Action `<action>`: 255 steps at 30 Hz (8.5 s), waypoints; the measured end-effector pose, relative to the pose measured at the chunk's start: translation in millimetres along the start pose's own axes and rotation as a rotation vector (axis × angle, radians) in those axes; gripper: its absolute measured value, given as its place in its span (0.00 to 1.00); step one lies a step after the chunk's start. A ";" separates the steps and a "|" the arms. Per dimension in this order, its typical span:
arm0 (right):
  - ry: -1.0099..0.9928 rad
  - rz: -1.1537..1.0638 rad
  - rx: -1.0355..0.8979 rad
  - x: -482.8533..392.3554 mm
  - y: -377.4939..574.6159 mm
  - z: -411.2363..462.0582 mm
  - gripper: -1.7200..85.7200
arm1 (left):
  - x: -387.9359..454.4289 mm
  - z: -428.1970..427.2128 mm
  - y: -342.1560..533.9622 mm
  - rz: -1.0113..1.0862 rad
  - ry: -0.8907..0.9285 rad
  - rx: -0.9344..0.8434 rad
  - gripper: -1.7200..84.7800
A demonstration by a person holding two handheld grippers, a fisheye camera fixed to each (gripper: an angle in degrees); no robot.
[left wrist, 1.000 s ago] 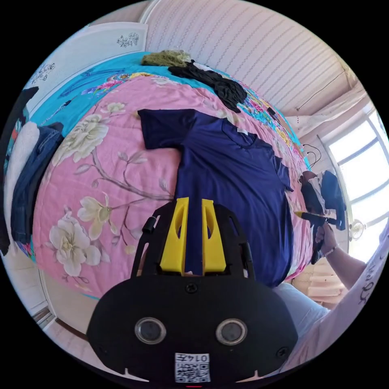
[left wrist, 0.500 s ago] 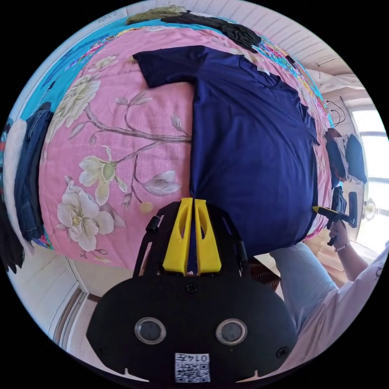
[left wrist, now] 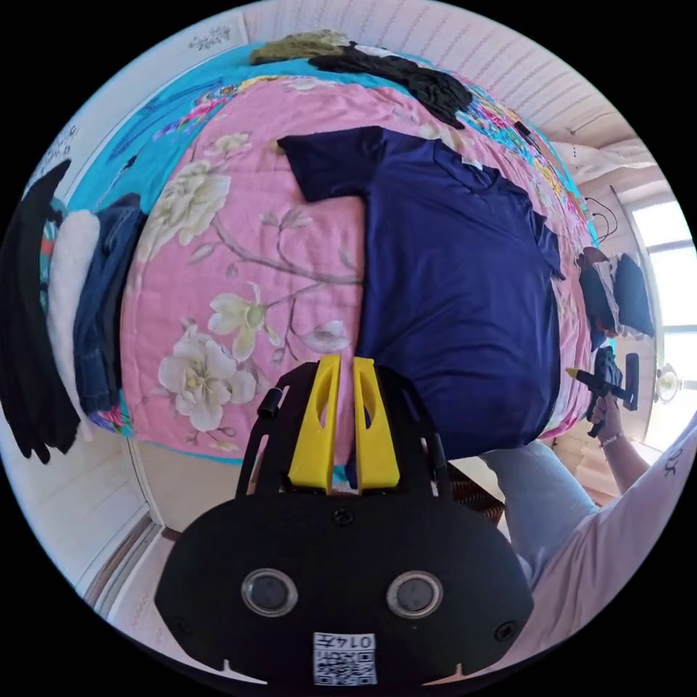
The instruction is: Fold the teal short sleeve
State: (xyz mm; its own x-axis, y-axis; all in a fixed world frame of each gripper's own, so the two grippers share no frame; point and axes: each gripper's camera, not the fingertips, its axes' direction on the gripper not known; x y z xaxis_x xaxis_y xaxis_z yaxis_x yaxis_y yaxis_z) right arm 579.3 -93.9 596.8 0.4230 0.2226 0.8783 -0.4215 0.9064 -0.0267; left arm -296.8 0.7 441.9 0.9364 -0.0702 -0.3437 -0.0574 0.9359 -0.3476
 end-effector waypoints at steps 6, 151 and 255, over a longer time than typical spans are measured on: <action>-0.101 0.073 0.301 18.4 -32.1 -55.9 0.07 | 118.5 25.6 -142.6 0.369 0.062 0.165 0.01; 0.199 -0.377 0.200 -251.7 -336.7 174.9 0.03 | -76.2 -134.1 -223.8 0.068 0.295 0.421 0.01; 0.269 -0.647 -0.346 -337.2 237.5 201.7 0.07 | 62.7 -81.9 266.1 0.356 0.110 -0.001 0.08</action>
State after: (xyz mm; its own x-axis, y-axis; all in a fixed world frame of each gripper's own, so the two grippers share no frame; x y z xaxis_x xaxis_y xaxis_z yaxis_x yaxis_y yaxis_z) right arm 174.7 -26.1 390.6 0.6980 -0.3492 0.6251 0.2306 0.9361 0.2655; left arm -281.7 217.0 256.4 0.8150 0.2228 -0.5349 -0.3733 0.9079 -0.1907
